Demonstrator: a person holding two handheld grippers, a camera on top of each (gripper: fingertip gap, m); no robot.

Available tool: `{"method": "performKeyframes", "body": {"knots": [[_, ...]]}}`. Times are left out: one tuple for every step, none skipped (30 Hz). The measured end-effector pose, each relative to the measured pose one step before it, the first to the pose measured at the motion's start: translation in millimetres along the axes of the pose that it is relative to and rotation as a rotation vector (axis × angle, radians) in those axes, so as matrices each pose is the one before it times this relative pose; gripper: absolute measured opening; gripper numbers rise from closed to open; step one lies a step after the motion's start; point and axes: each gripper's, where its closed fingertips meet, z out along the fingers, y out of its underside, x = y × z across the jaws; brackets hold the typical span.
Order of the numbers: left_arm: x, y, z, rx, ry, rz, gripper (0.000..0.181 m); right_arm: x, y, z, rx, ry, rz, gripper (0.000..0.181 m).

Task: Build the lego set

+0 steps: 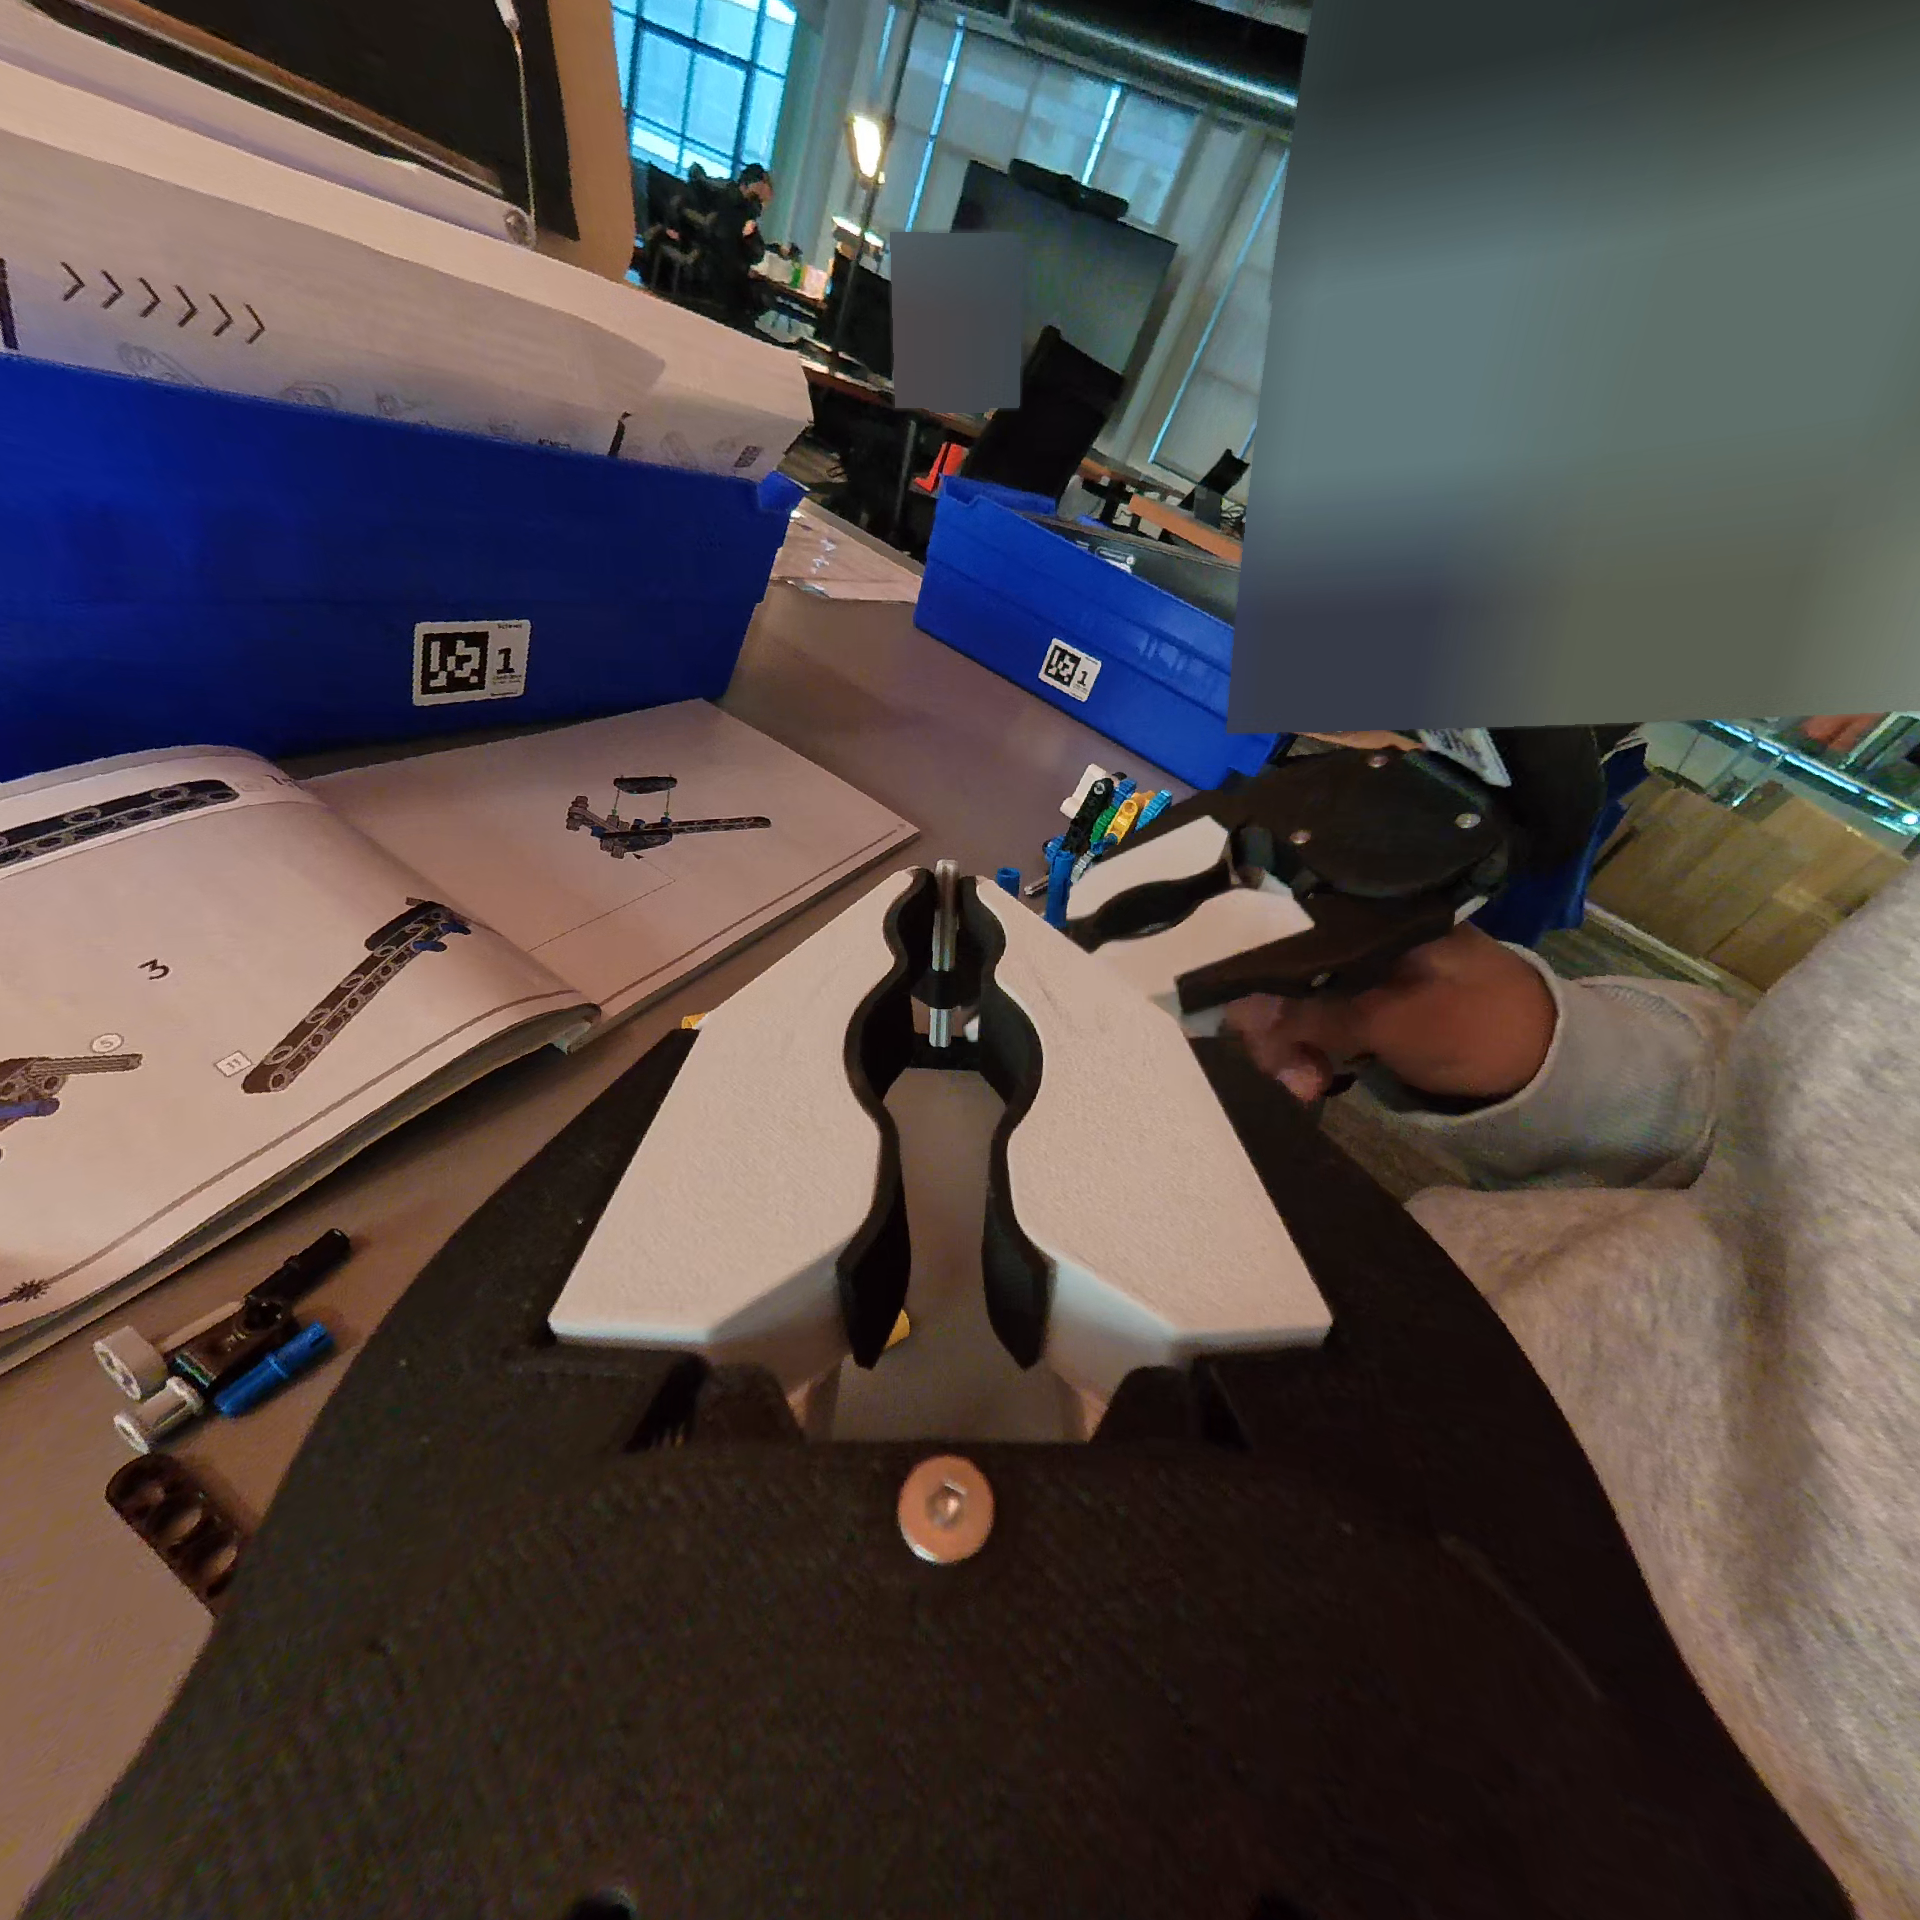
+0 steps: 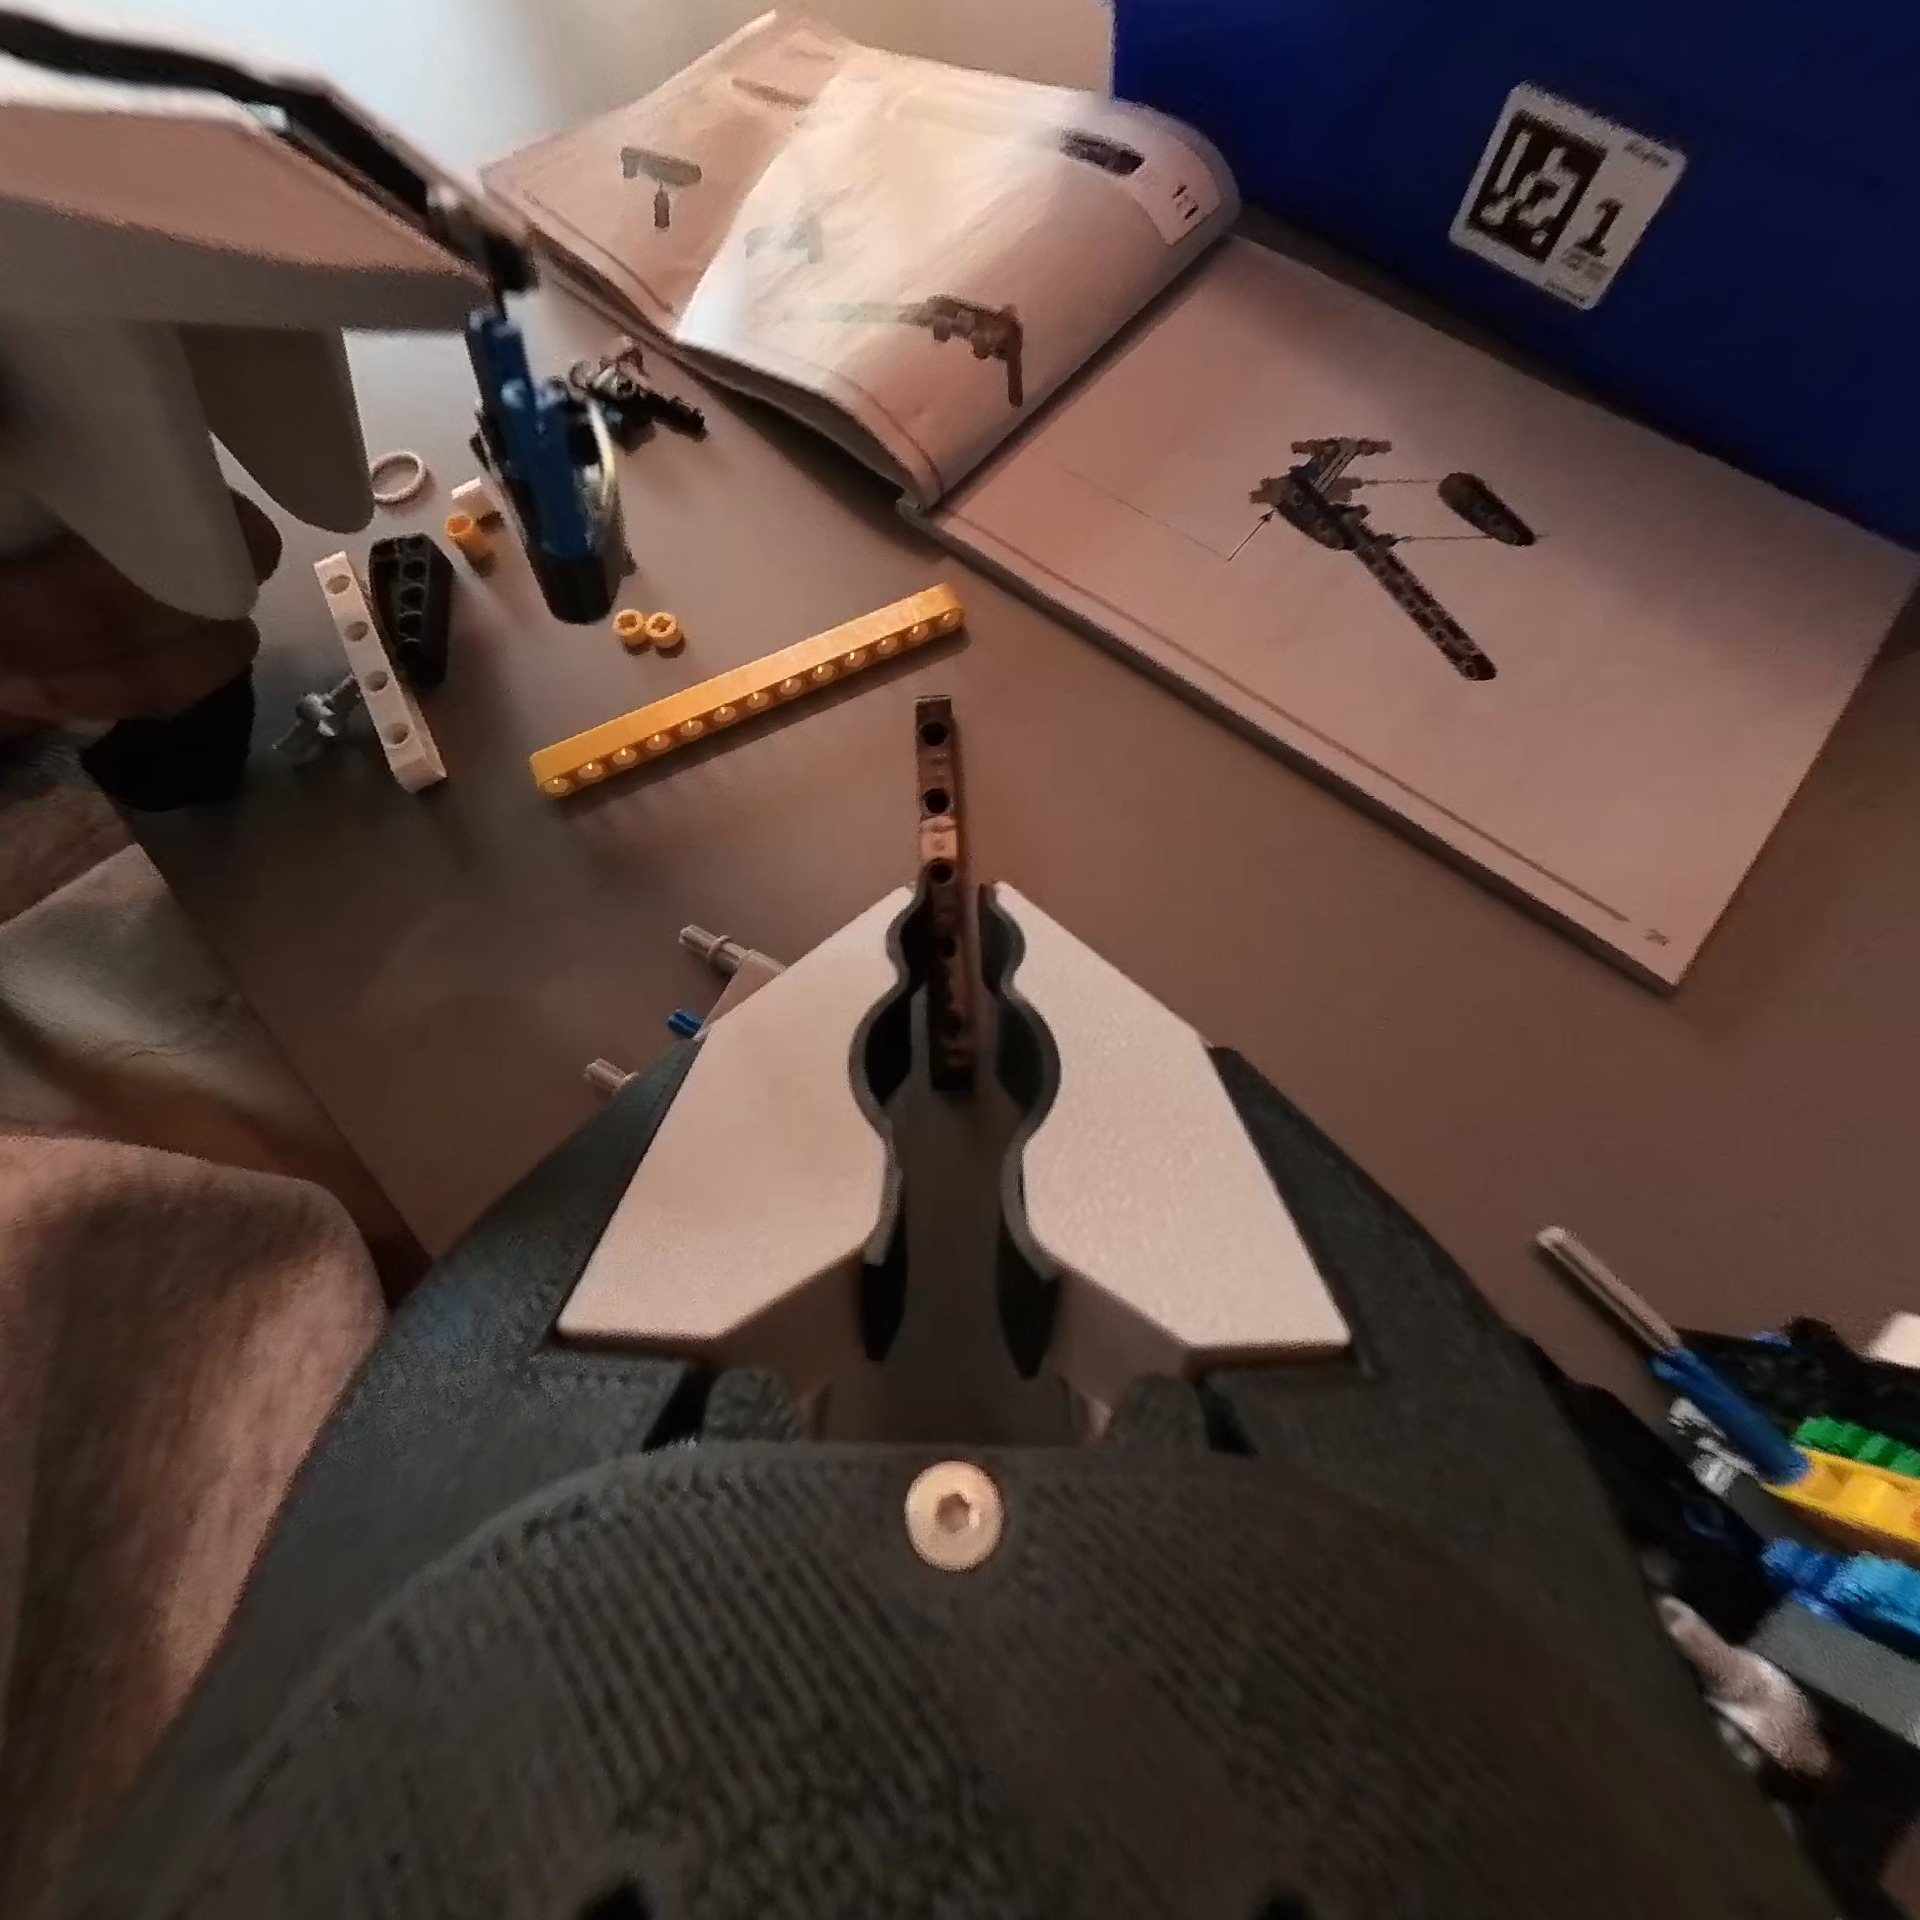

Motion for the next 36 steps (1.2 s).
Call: {"method": "performKeyframes", "body": {"knots": [[-0.05, 0.00, 0.00, 0.0000, -0.0003, 0.0002, 0.001, 3.37, -3.74, -3.93, 0.0238, 0.0050, 0.0138, 0.008], [-0.08, -0.02, -0.09, 0.0001, -0.0004, -0.0001, 0.001, 3.87, -4.56, -4.61, 0.0275, 0.0041, 0.0208, 0.008], [-0.03, -0.02, 0.01, 0.0001, -0.0003, -0.0002, 0.001, 4.38, -5.39, -4.92, 0.0311, 0.0030, 0.0257, 0.008], [-0.11, -0.08, -0.04, 0.0002, -0.0002, -0.0006, 0.001, 5.28, -5.97, -5.14, 0.0339, 0.0084, 0.0258, 0.007], [-0.14, 0.01, 0.09, 0.0001, -0.0001, -0.0010, 0.001, 5.71, -6.02, -5.09, 0.0341, 0.0139, 0.0207, 0.006], [-0.11, 0.06, 0.06, -0.0003, 0.0001, -0.0011, 0.001, 5.40, -5.74, -4.63, 0.0307, 0.0162, 0.0164, 0.002], [-0.08, -0.04, -0.05, 0.0000, -0.0001, -0.0008, 0.001, 3.62, -4.85, -3.85, 0.0254, 0.0095, 0.0115, 0.000], [-0.11, 0.02, 0.06, 0.0003, -0.0002, -0.0006, 0.001, 1.10, -3.27, -2.54, 0.0166, -0.0004, 0.0069, 0.000], [0.09, 0.06, 0.07, -0.0003, 0.0001, -0.0004, 0.001, -0.24, -0.93, -1.03, 0.0034, -0.0036, 0.0032, 0.000], [0.00, 0.12, 0.15, -0.0010, 0.0000, -0.0003, 0.001, -0.80, 1.16, 0.31, -0.0062, -0.0027, -0.0032, 0.000], [-0.05, 0.03, 0.01, -0.0004, 0.0001, -0.0003, 0.001, -1.42, 2.57, 1.25, -0.0122, -0.0031, -0.0083, 0.000], [-0.01, -0.03, -0.01, 0.0005, -0.0006, 0.0001, 0.001, -1.96, 3.00, 1.65, -0.0135, -0.0043, -0.0094, 0.000], [-0.06, -0.09, -0.19, 0.0010, -0.0009, 0.0005, 0.001, -2.82, 2.83, 1.77, -0.0125, -0.0087, -0.0091, 0.000], [-0.06, -0.05, 0.01, 0.0006, -0.0007, 0.0005, 0.001, -3.51, 2.20, 1.72, -0.0094, -0.0124, -0.0103, 0.000], [0.06, -0.07, -0.04, 0.0001, -0.0002, 0.0006, 0.001, -3.14, 1.70, 1.44, -0.0078, -0.0101, -0.0105, 0.000], [0.10, 0.09, 0.05, -0.0006, 0.0007, 0.0005, 0.001, -2.63, 1.38, 1.34, -0.0069, -0.0080, -0.0094, 0.000], [0.24, 0.00, 0.03, -0.0003, 0.0006, 0.0002, 0.001, -2.56, 1.61, 1.33, -0.0073, -0.0079, -0.0076, 0.000], [0.31, 0.06, -0.07, 0.0001, 0.0009, -0.0001, 0.001, -2.11, 1.82, 1.38, -0.0082, -0.0071, -0.0048, 0.000], [0.19, 0.08, 0.04, -0.0002, 0.0007, 0.0004, 0.001, -1.75, 1.74, 1.34, -0.0066, -0.0059, -0.0027, 0.000], [0.19, 0.07, 0.09, -0.0007, 0.0005, 0.0010, 0.001, -1.20, 0.95, 0.98, -0.0028, -0.0040, -0.0012, 0.000], [0.16, 0.15, 0.10, -0.0007, 0.0003, 0.0006, 0.001, -1.16, 0.04, 0.61, 0.0015, -0.0034, -0.0004, 0.000], [-0.02, -0.02, 0.03, -0.0001, 0.0003, -0.0004, 0.001, -1.16, -0.73, 0.36, 0.0048, -0.0043, -0.0004, 0.000], [-0.24, -0.11, -0.03, 0.0006, 0.0001, -0.0016, 0.001, -1.18, -1.02, 0.19, 0.0065, -0.0044, -0.0013, 0.000], [-0.23, -0.06, -0.10, 0.0008, 0.0003, -0.0025, 0.001, -0.47, -0.72, 0.08, 0.0038, -0.0012, -0.0021, 0.000], [-0.33, -0.11, 0.06, 0.0007, 0.0003, -0.0030, 0.001, -0.18, -0.13, 0.11, 0.0011, -0.0002, -0.0029, 0.000], [-0.26, -0.08, -0.07, 0.0007, 0.0004, -0.0030, 0.001, 0.30, 0.32, 0.16, -0.0007, 0.0002, -0.0026, 0.000], [-0.30, -0.20, -0.06, 0.0008, 0.0001, -0.0025, 0.001, 0.95, 0.25, -0.03, -0.0006, 0.0029, -0.0012, 0.000], [-0.21, 0.01, -0.06, 0.0006, -0.0001, -0.0016, 0.001, 1.37, -0.03, -0.30, 0.0010, 0.0039, 0.0003, 0.000], [-0.10, -0.08, -0.04, 0.0003, -0.0002, -0.0007, 0.001, 1.66, -0.50, -0.60, 0.0036, 0.0044, 0.0015, 0.000], [-0.11, -0.04, 0.04, 0.0000, -0.0003, -0.0001, 0.001, 1.63, -0.76, -0.79, 0.0048, 0.0043, 0.0029, 0.000], [0.07, -0.03, 0.07, -0.0004, -0.0011, 0.0015, 0.001, 1.50, -0.64, -0.71, 0.0040, 0.0024, 0.0040, 0.000], [0.07, 0.05, 0.12, -0.0009, -0.0041, 0.0076, 0.001, 0.80, -0.30, -0.34, 0.0023, -0.0003, 0.0042, 0.000], [0.81, -0.01, 0.31, -0.0019, -0.0050, 0.0165, 0.001, 0.27, 0.17, 0.11, 0.0002, -0.0017, 0.0035, 0.000], [1.42, 0.27, 0.59, -0.0039, -0.0036, 0.0215, 0.001, -0.11, 0.48, 0.49, -0.0009, -0.0008, 0.0022, 0.000], [1.90, 0.58, 0.62, -0.0055, -0.0001, 0.0198, 0.001, -0.39, 0.35, 0.69, -0.0012, -0.0009, 0.0001, 0.000], [1.87, 0.64, 0.66, -0.0058, 0.0022, 0.0151, 0.001, -0.62, 0.60, 0.70, -0.0020, -0.0002, -0.0021, 0.000]]}}
